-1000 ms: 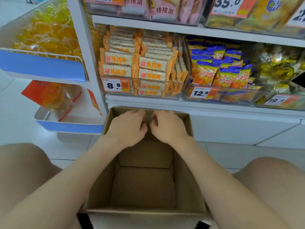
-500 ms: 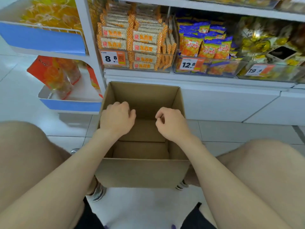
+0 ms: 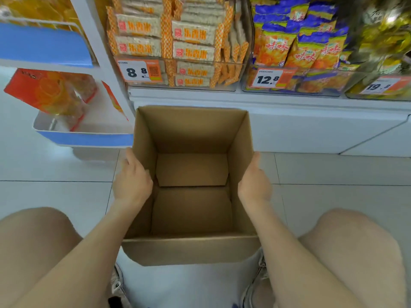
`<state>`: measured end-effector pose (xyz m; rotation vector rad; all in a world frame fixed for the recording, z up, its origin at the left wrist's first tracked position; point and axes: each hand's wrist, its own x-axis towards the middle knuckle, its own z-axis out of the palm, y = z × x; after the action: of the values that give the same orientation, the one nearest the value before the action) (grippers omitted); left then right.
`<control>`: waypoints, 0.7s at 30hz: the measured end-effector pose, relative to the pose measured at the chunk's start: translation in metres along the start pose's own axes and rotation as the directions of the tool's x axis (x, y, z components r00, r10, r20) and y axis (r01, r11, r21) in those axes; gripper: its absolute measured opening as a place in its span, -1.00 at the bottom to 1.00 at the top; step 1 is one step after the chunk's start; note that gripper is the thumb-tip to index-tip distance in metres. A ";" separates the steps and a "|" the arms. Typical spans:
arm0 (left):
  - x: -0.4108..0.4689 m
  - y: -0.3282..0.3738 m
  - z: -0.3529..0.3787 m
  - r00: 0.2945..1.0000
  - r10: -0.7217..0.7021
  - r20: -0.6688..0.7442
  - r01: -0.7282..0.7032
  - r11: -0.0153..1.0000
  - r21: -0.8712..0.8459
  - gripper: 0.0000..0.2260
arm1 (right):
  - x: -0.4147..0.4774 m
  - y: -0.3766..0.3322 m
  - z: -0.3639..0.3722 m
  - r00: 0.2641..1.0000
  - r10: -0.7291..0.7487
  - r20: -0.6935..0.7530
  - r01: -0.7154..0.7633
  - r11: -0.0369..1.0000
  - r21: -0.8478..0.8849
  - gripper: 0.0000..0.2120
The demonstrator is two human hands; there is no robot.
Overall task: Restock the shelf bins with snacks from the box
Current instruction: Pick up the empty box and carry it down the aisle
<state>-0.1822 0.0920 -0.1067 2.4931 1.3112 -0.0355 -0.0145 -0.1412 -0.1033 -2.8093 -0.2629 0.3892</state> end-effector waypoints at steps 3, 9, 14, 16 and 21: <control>0.005 0.002 -0.013 0.998 0.027 0.063 -0.025 0.999 -0.031 -0.49 | -0.001 -0.005 -0.012 0.998 0.013 0.059 -0.013 1.000 -0.001 -0.17; -0.019 0.035 -0.105 0.997 -0.047 0.067 0.053 0.996 -0.075 -0.63 | -0.040 -0.002 -0.102 0.988 0.147 0.052 -0.154 0.971 0.181 -0.54; -0.032 0.097 -0.207 0.984 -0.063 0.170 0.056 0.997 0.044 -0.76 | -0.079 0.001 -0.223 0.938 0.338 0.082 -0.345 0.881 0.322 -0.76; -0.049 0.123 -0.247 0.982 -0.007 0.187 -0.005 0.998 0.063 -0.78 | -0.101 0.003 -0.278 0.914 0.396 0.082 -0.400 0.852 0.339 -0.75; -0.106 0.201 -0.331 0.940 0.214 0.267 -0.220 0.976 -0.010 -0.77 | -0.180 0.037 -0.401 0.809 0.588 0.002 -0.550 0.756 0.356 -0.70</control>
<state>-0.1237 -0.0012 0.2789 2.5274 0.9279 -0.3230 -0.0635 -0.3195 0.2973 -2.4873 0.6540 0.3583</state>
